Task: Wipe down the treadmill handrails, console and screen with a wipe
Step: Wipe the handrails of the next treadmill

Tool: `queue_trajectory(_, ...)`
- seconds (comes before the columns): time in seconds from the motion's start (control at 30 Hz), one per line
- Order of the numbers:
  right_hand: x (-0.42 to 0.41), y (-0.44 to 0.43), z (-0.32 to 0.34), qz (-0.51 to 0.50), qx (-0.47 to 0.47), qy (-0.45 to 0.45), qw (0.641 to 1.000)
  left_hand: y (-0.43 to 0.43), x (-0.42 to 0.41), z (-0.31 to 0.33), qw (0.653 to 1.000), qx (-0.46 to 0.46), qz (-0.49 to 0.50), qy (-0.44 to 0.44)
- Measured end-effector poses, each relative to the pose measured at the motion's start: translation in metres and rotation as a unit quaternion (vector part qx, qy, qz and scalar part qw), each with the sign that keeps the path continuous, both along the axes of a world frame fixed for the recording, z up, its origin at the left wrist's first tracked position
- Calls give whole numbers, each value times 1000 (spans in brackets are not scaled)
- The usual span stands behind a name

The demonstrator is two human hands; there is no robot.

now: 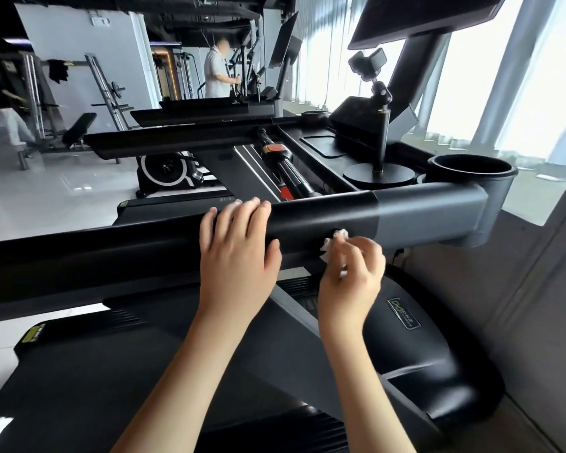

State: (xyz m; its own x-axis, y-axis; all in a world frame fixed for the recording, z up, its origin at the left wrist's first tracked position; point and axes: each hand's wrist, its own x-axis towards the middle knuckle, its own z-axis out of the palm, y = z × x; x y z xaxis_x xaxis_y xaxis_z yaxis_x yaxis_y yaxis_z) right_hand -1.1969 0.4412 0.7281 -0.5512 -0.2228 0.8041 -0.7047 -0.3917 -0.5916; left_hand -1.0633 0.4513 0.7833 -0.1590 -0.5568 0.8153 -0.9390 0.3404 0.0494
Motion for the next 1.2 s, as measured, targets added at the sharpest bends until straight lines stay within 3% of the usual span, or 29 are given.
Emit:
queue_trajectory(0.1,-16,-2,23,15,-6,50,999,-1,-2,-1,1000,-6,1,12)
queue_trajectory(0.3,-55,-7,48,6,27,14,1000,-2,-9,-3,999,-24,2,46)
queue_trajectory(0.53,-66,-7,56,52,28,124,991,-2,-16,-2,996,-24,9,86)
queue_trajectory(0.67,-74,-7,39,-8,29,81,996,0,-22,-1,995,-17,23,97)
queue_trajectory(0.77,-60,-2,18,6,27,79,996,0,-27,3,995,-6,29,100)
queue_trajectory(0.87,-68,-6,14,7,25,90,996,-3,-37,11,998,-12,-10,66)
queue_trajectory(1.0,-78,-8,2,-33,28,27,999,-11,-64,15,998,6,-58,35)
queue_trajectory(1.2,-54,-2,-4,19,14,41,999,-19,-72,6,999,-23,-39,27)
